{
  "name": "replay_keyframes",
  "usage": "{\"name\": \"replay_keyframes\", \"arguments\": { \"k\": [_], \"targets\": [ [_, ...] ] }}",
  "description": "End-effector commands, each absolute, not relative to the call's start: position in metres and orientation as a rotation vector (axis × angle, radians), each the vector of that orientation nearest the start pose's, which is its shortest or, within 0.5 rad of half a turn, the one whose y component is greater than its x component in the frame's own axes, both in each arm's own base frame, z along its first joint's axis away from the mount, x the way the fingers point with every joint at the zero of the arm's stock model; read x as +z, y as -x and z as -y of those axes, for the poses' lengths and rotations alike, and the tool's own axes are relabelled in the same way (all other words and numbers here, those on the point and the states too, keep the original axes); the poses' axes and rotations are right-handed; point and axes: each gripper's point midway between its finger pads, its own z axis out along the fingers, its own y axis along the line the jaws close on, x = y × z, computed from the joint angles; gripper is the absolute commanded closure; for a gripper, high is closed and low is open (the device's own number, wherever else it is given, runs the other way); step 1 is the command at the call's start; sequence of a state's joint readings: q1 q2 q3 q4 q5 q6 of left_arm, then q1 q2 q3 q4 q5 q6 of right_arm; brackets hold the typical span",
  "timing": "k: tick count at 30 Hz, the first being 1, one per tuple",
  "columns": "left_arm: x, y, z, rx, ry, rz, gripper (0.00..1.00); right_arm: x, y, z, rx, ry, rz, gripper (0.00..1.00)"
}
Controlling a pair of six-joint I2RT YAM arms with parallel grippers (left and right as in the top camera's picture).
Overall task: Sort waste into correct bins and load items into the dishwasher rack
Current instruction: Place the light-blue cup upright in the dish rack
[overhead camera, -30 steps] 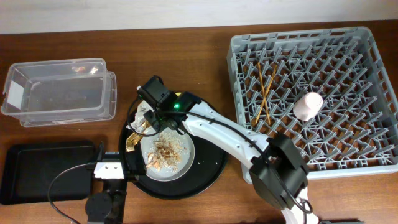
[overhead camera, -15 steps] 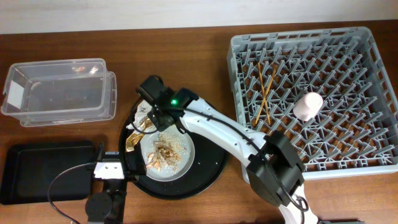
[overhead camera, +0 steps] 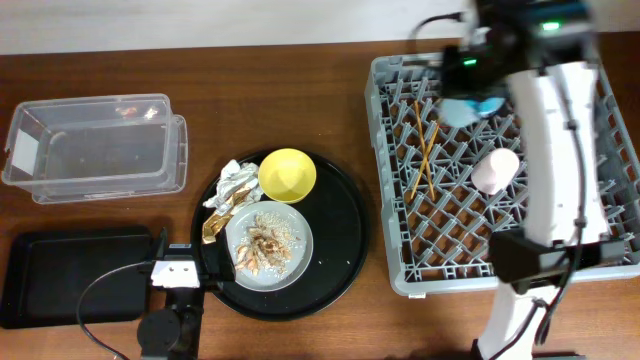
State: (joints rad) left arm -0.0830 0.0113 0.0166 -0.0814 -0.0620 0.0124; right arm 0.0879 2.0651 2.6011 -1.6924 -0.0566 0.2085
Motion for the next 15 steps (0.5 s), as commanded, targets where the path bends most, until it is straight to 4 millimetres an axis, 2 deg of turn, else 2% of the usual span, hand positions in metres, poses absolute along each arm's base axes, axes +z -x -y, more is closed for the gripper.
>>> {"name": "replay_keyframes", "arguments": {
  "k": [1, 4, 7, 11, 13, 15],
  "targets": [
    [0.157, -0.246, 0.012, 0.004, -0.054, -1.648, 0.01, 0.304, -0.422, -0.025, 0.475, -0.144, -2.703, 0.96],
    [0.157, -0.246, 0.012, 0.004, -0.054, -1.648, 0.01, 0.316, -0.44, -0.012, 0.866, -0.014, -2.524, 0.96],
    [0.157, -0.246, 0.012, 0.004, -0.054, -1.648, 0.01, 0.305, -0.456, -0.001, 1.041, -0.051, -2.45, 0.96],
    [0.157, -0.246, 0.012, 0.004, -0.054, -1.648, 0.01, 0.244, -0.49, 0.007, 1.228, -0.173, -2.435, 0.96],
    [0.157, -0.246, 0.012, 0.004, -0.054, -1.648, 0.0, 0.216, -0.501, 0.007, 1.328, -0.234, -2.423, 0.96],
    [0.157, -0.246, 0.012, 0.004, -0.054, -1.648, 0.01, 0.196, -0.504, 0.01, 1.361, -0.313, -2.447, 0.96]
  ]
}}
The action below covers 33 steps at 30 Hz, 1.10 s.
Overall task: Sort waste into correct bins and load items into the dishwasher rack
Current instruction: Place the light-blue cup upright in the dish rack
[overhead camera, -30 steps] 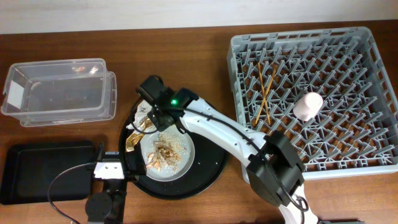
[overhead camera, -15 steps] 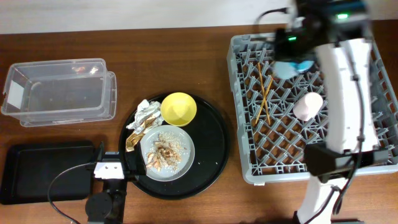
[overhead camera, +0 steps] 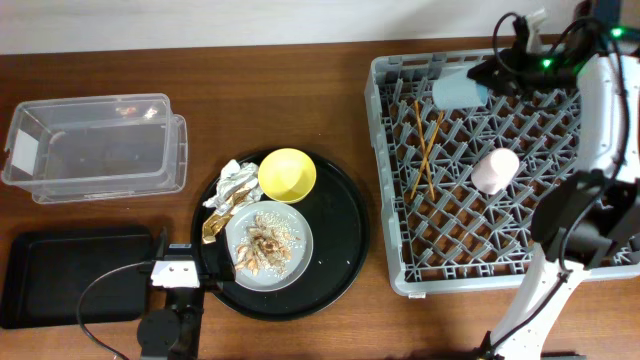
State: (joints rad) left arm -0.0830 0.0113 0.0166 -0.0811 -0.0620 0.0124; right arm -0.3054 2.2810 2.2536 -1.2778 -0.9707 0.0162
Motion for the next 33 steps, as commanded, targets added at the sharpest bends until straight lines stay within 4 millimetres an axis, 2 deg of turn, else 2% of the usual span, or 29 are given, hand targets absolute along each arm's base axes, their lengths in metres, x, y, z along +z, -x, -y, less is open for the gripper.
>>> {"name": "replay_keyframes", "arguments": {
  "k": [1, 5, 8, 10, 13, 16, 20, 24, 29, 31, 33],
  "targets": [
    [0.157, -0.246, 0.012, 0.004, -0.054, -1.648, 0.01, 0.186, -0.505, 0.013, 1.362, -0.332, -2.455, 0.96],
    [0.157, -0.246, 0.012, 0.004, -0.054, -1.648, 0.01, 0.155, -0.498, 0.044, 1.212, -0.539, -2.567, 0.96],
    [0.157, -0.246, 0.012, 0.004, -0.054, -1.648, 0.01, 0.147, -0.493, 0.049, 1.197, -0.537, -2.585, 0.95],
    [0.157, -0.246, 0.012, 0.004, -0.054, -1.648, 0.0, 0.13, -0.488, 0.058, 1.094, -0.573, -2.652, 0.95],
    [0.157, -0.246, 0.012, 0.004, -0.054, -1.648, 0.01, 0.122, -0.484, 0.072, 0.996, -0.612, -2.692, 0.95],
    [0.157, -0.246, 0.012, 0.004, -0.054, -1.648, 0.01, 0.116, -0.478, 0.088, 0.916, -0.655, -2.719, 0.88],
    [0.157, -0.246, 0.012, 0.004, -0.054, -1.648, 0.01, 0.113, -0.468, 0.105, 0.863, -0.717, -2.741, 0.87],
    [0.157, -0.246, 0.012, 0.004, -0.054, -1.648, 0.01, 0.129, -0.464, 0.118, 0.85, -0.746, -2.713, 0.87],
    [0.157, -0.246, 0.012, 0.004, -0.054, -1.647, 0.01, 0.181, -0.458, 0.123, 0.759, -0.693, -2.651, 0.87],
    [0.157, -0.246, 0.012, 0.004, -0.054, -1.648, 0.0, 0.204, -0.456, 0.114, 0.682, -0.633, -2.639, 0.87],
    [0.157, -0.246, 0.012, 0.004, -0.054, -1.648, 0.01, 0.212, -0.454, 0.099, 0.61, -0.578, -2.664, 0.87]
  ]
}}
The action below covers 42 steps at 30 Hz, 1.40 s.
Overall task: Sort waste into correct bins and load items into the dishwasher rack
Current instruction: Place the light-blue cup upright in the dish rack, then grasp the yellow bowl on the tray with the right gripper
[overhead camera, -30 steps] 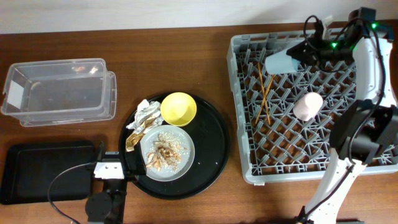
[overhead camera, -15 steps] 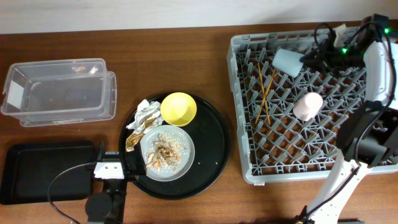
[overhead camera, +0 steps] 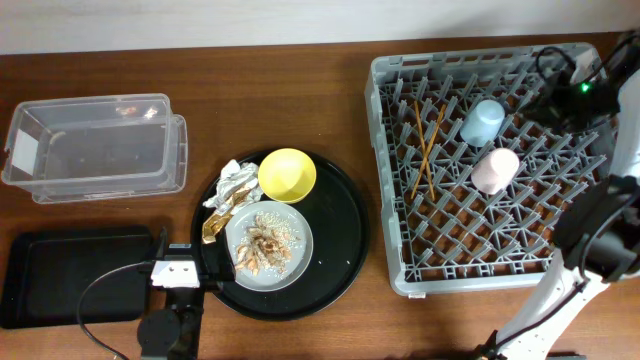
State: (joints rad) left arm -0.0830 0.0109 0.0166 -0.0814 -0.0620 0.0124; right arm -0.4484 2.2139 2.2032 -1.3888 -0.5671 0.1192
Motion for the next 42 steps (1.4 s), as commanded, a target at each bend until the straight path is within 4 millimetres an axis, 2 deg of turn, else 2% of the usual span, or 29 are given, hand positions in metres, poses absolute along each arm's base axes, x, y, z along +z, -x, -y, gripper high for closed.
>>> {"name": "replay_keyframes", "arguments": {
  "k": [1, 3, 6, 7, 9, 10, 11, 12, 14, 16, 18, 20, 21, 22, 24, 28, 32, 35, 40, 42],
  "targets": [
    [0.157, -0.246, 0.012, 0.004, -0.054, -1.648, 0.0, 0.214, -0.454, 0.088, 0.569, -0.543, -2.689, 0.87],
    [0.157, -0.246, 0.012, 0.004, -0.054, -1.648, 0.01, 0.216, -0.454, 0.058, 0.528, -0.446, -2.73, 0.88],
    [0.157, -0.246, 0.012, 0.004, -0.054, -1.648, 0.01, 0.222, -0.456, -0.021, 0.545, -0.111, -2.768, 0.87],
    [0.157, -0.246, 0.012, 0.004, -0.054, -1.648, 0.01, 0.221, -0.454, -0.042, 0.541, -0.039, -2.78, 0.84],
    [0.157, -0.246, 0.012, 0.004, -0.054, -1.648, 0.01, 0.218, -0.449, -0.088, 0.527, 0.11, -2.801, 0.73],
    [0.157, -0.246, 0.012, 0.004, -0.054, -1.648, 0.01, 0.217, -0.443, -0.119, 0.513, 0.216, -2.804, 0.54],
    [0.157, -0.246, 0.012, 0.004, -0.054, -1.648, 0.01, 0.215, -0.44, -0.14, 0.495, 0.286, -2.8, 0.47],
    [0.157, -0.246, 0.012, 0.004, -0.054, -1.648, 0.01, 0.213, -0.434, -0.165, 0.459, 0.377, -2.791, 0.46],
    [0.157, -0.246, 0.012, 0.004, -0.054, -1.648, 0.01, 0.208, -0.428, -0.201, 0.389, 0.502, -2.761, 0.43],
    [0.157, -0.246, 0.012, 0.004, -0.054, -1.648, 0.01, 0.196, -0.42, -0.249, 0.336, 0.642, -2.708, 0.37],
    [0.157, -0.246, 0.012, 0.004, -0.054, -1.648, 0.0, 0.182, -0.412, -0.291, 0.356, 0.745, -2.673, 0.38],
    [0.157, -0.246, 0.012, 0.004, -0.054, -1.648, 0.01, 0.158, -0.403, -0.33, 0.362, 0.838, -2.653, 0.39],
    [0.157, -0.246, 0.012, 0.004, -0.054, -1.648, 0.0, 0.143, -0.399, -0.346, 0.348, 0.883, -2.65, 0.43],
    [0.157, -0.246, 0.012, 0.004, -0.054, -1.648, 0.01, 0.132, -0.396, -0.355, 0.332, 0.905, -2.652, 0.48],
    [0.157, -0.246, 0.012, 0.004, -0.054, -1.648, 0.01, 0.107, -0.386, -0.375, 0.324, 0.961, -2.659, 0.49],
    [0.157, -0.246, 0.012, 0.004, -0.054, -1.648, 0.01, 0.079, -0.37, -0.389, 0.305, 1.025, -2.695, 0.52],
    [0.157, -0.246, 0.012, 0.004, -0.054, -1.648, 0.01, 0.068, -0.36, -0.381, 0.264, 1.05, -2.755, 0.57],
    [0.157, -0.246, 0.012, 0.004, -0.054, -1.648, 0.01, 0.065, -0.363, -0.371, 0.18, 1.044, -2.765, 0.59],
    [0.157, -0.246, 0.012, 0.004, -0.054, -1.648, 0.01, 0.047, -0.356, -0.363, 0.15, 1.066, -2.799, 0.6],
    [0.157, -0.246, 0.012, 0.004, -0.054, -1.648, 0.0, 0.037, -0.354, -0.362, 0.145, 1.069, -2.806, 0.68]
  ]
}}
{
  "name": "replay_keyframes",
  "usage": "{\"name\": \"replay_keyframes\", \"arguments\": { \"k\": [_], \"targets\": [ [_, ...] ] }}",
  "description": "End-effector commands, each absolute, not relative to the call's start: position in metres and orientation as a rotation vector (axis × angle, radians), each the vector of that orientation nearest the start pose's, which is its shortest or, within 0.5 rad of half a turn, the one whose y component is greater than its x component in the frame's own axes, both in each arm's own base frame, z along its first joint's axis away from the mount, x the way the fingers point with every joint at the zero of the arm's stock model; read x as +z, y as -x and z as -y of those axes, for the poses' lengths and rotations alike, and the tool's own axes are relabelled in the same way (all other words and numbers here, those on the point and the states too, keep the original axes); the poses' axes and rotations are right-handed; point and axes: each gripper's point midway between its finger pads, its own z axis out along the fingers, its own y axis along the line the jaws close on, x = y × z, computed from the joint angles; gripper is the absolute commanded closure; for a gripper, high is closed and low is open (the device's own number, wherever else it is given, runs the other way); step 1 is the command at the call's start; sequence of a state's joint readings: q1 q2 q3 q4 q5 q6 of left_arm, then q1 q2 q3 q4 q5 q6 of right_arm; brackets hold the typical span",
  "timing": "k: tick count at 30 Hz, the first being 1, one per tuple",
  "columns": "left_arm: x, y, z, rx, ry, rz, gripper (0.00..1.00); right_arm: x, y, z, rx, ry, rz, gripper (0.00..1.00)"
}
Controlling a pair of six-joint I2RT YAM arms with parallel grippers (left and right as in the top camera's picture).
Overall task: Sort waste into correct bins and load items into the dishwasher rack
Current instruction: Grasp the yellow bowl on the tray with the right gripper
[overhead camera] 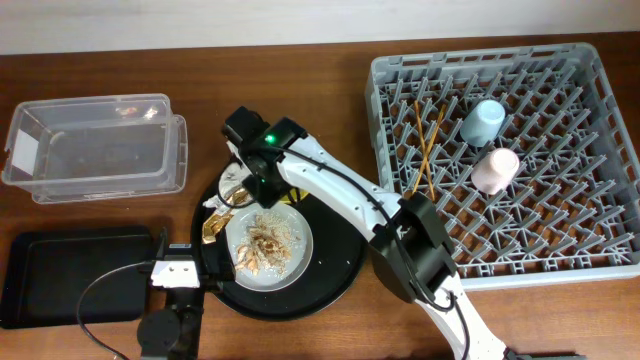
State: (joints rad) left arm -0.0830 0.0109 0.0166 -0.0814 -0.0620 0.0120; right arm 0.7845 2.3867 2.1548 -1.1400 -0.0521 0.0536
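My right arm stretches from the bottom right across the black round tray [335,260], and its gripper [243,188] hangs over the crumpled white wrapper [231,190] at the tray's left rim. Whether the jaws are open or shut is hidden by the wrist. The arm covers the yellow bowl. A plate of food scraps [268,243] lies just below the gripper, with a brown wrapper [212,229] beside it. In the grey dishwasher rack [600,262] sit a blue cup [483,122], a pink cup [495,170] and chopsticks [426,150]. My left arm [172,272] rests at the tray's lower left, its fingers unclear.
A clear plastic bin [95,145] stands at the back left. A black bin [70,278] lies at the front left, next to the left arm. Bare wooden table [340,130] separates the tray from the rack.
The right arm was at the rack's right edge; now it reaches over the tray's left side and covers the yellow bowl. The blue cup stays where it lay in the rack.
The right gripper held the blue cup above the back of the rack, then at the rack's back rim. Later the cup lay in the rack beside the pink cup and the gripper was off at the right edge. Now the gripper is over the wrapper on the tray.
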Motion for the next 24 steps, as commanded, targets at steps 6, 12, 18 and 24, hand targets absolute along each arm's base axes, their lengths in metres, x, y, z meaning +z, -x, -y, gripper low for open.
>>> {"name": "replay_keyframes", "arguments": {
  "k": [6, 12, 18, 24],
  "targets": [
    [0.157, -0.246, 0.012, 0.004, -0.054, -1.648, 0.0, 0.035, -0.358, -0.365, 0.153, 1.061, -2.785, 0.75],
    [0.157, -0.246, 0.012, 0.004, -0.054, -1.648, 0.01, 0.059, -0.366, -0.366, 0.183, 0.961, -2.78, 0.96],
    [0.157, -0.246, 0.012, 0.004, -0.054, -1.648, 0.01, 0.134, -0.396, -0.333, 0.211, 0.803, -2.753, 0.96],
    [0.157, -0.246, 0.012, 0.004, -0.054, -1.648, 0.01, 0.241, -0.419, -0.231, 0.239, 0.351, -2.775, 0.96]
  ]
}}
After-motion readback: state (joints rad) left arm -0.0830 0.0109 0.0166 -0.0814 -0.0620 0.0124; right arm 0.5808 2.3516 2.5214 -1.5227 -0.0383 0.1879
